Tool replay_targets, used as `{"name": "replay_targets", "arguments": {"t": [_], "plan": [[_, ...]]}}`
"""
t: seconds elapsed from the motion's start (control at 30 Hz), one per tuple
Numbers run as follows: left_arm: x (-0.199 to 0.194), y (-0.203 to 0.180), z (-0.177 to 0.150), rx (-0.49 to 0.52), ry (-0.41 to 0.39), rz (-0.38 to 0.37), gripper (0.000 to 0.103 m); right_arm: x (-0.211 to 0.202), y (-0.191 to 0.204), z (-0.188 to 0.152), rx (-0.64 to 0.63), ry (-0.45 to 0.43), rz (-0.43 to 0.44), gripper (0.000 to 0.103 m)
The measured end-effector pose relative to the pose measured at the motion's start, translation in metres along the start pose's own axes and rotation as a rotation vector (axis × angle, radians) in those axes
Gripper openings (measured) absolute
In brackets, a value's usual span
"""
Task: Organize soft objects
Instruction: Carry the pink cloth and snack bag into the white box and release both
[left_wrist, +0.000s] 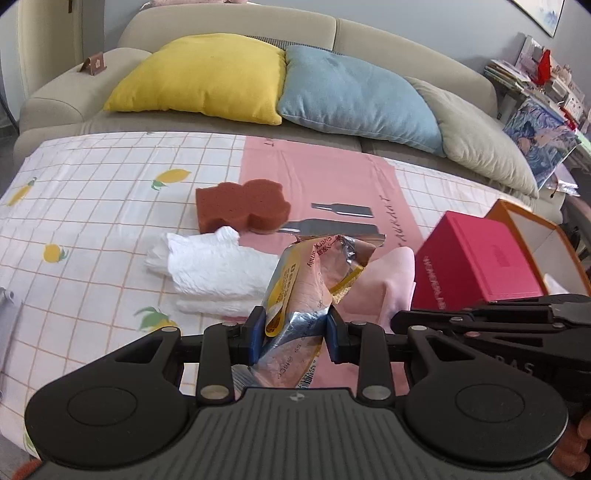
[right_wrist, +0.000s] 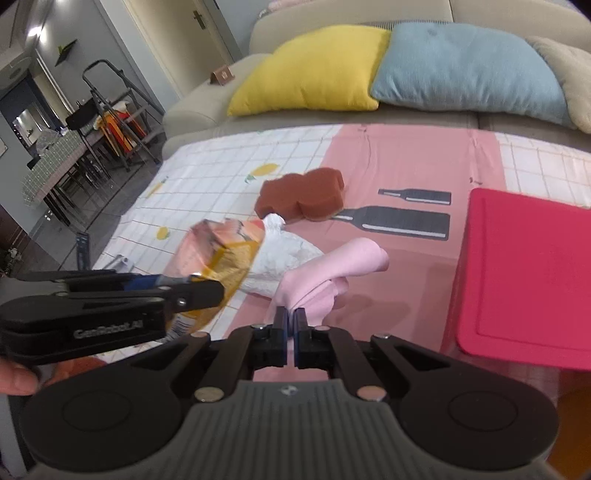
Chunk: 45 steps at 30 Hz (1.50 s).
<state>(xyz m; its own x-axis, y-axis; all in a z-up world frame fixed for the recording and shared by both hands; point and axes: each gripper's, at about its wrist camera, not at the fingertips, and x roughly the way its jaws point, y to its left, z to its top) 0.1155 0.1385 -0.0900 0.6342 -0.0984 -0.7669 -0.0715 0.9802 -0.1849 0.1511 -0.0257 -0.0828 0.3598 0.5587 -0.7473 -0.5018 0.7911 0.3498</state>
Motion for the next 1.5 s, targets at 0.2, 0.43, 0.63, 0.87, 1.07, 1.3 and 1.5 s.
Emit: {"name": "replay_targets", "arguments": {"t": [0.2, 0.43, 0.63, 0.87, 1.07, 1.3, 1.5], "plan": [[-0.025, -0.028, -0.006, 0.027, -0.043, -0.044, 0.037, -0.052, 0.006, -0.017, -0.074, -0.091, -0.023, 0.0], [-0.046, -0.063, -0.011, 0.068, -0.069, -0.099, 0.037, -0.105, -0.011, -0.035, -0.066, -0.201, -0.075, 0.0], [-0.059, -0.093, -0.008, 0.089, -0.09, -0.168, 0.037, -0.14, -0.029, -0.046, -0.051, -0.267, -0.124, 0.0], [-0.064, -0.141, 0.004, 0.157, -0.102, -0.276, 0.037, -0.176, -0.053, -0.063, -0.033, -0.329, -0.201, 0.0], [-0.049, -0.187, 0.023, 0.21, -0.077, -0.386, 0.037, -0.2, -0.084, -0.072, -0.019, -0.365, -0.284, 0.0], [-0.016, -0.248, 0.049, 0.312, -0.055, -0.451, 0.037, -0.212, -0.133, -0.067, -0.016, -0.348, -0.399, 0.0], [0.027, -0.291, 0.058, 0.456, -0.003, -0.429, 0.037, -0.207, -0.18, -0.058, 0.03, -0.32, -0.432, 0.0]]}}
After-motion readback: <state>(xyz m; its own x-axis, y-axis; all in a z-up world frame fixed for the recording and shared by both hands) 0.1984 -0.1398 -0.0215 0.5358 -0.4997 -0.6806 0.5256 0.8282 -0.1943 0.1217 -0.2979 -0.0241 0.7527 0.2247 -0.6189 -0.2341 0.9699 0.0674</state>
